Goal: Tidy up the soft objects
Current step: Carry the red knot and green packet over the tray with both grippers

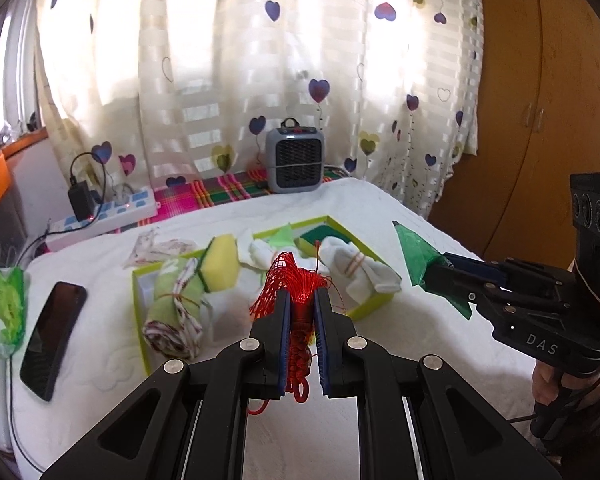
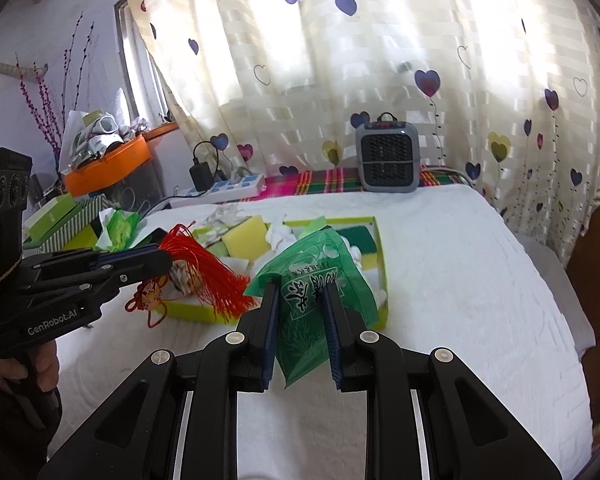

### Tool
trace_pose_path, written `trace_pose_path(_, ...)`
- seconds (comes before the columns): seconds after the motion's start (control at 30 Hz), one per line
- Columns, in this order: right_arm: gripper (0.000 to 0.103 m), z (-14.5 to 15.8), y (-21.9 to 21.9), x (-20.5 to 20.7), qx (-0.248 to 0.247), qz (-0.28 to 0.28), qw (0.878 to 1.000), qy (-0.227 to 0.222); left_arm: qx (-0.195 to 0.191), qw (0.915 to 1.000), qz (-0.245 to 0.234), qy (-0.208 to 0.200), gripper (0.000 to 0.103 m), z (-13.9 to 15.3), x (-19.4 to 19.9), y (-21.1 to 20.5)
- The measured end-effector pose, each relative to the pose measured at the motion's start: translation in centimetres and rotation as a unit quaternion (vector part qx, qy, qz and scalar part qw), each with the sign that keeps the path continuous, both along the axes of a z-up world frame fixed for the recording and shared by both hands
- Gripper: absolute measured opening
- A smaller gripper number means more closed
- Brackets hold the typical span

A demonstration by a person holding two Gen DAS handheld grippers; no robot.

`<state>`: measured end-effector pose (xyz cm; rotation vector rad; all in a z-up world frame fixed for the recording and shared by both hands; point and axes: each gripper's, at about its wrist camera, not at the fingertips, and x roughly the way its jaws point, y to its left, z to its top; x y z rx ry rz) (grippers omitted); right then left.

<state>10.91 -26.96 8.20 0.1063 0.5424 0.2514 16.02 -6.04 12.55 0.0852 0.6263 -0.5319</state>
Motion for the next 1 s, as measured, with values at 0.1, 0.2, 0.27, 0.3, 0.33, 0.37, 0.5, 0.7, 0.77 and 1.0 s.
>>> trace_pose_path(0.1,0.022,0.3,0.2,0.7,-0.003,0.003,1.0,-0.004,-0.004,1.0,0.005,0.001,0.011,0.1,0.8,0.3)
trace_pose_path(0.2,0.022,0.6,0.4,1.5,-0.008,0.005,1.0,-0.007,-0.006,0.9999,0.013,0.0,0.011,0.2,1.7,0.7)
trace_pose_path(0.27,0.022,0.7,0.5,2.0,-0.01,0.008,1.0,-0.007,-0.008,0.9998,0.017,0.001,0.011,0.2,2.2,0.8)
trace_pose_path(0.3,0.022,0.7,0.5,2.3,-0.012,0.008,1.0,-0.007,-0.011,0.9998,0.018,0.003,0.011,0.1,2.5,0.9)
trace_pose_path(0.33,0.022,0.7,0.6,2.6,-0.013,0.009,1.0,-0.007,-0.012,0.9997,0.019,0.004,0.011,0.1,2.8,1.0)
trace_pose_path(0.37,0.022,0.7,0.7,2.9,-0.014,0.011,1.0,-0.006,-0.011,0.9997,0.02,0.006,0.011,0.0,3.1,1.0)
trace_pose_path(0.5,0.022,0.7,1.0,4.0,-0.017,0.013,1.0,-0.005,-0.013,0.9994,0.029,0.01,0.011,-0.1,4.3,1.3)
trace_pose_path(0.7,0.022,0.6,1.3,5.9,-0.017,0.014,1.0,-0.002,-0.019,0.9988,0.044,0.014,0.011,-0.4,6.2,1.7)
trace_pose_path(0.77,0.022,0.4,1.4,6.4,-0.02,0.014,1.0,0.0,-0.018,0.9985,0.048,0.019,0.011,-0.6,6.8,1.7)
trace_pose_path(1.0,0.022,-0.8,2.0,8.5,-0.032,0.011,0.999,0.015,-0.017,0.9978,0.057,0.03,0.011,-1.7,8.3,2.0)
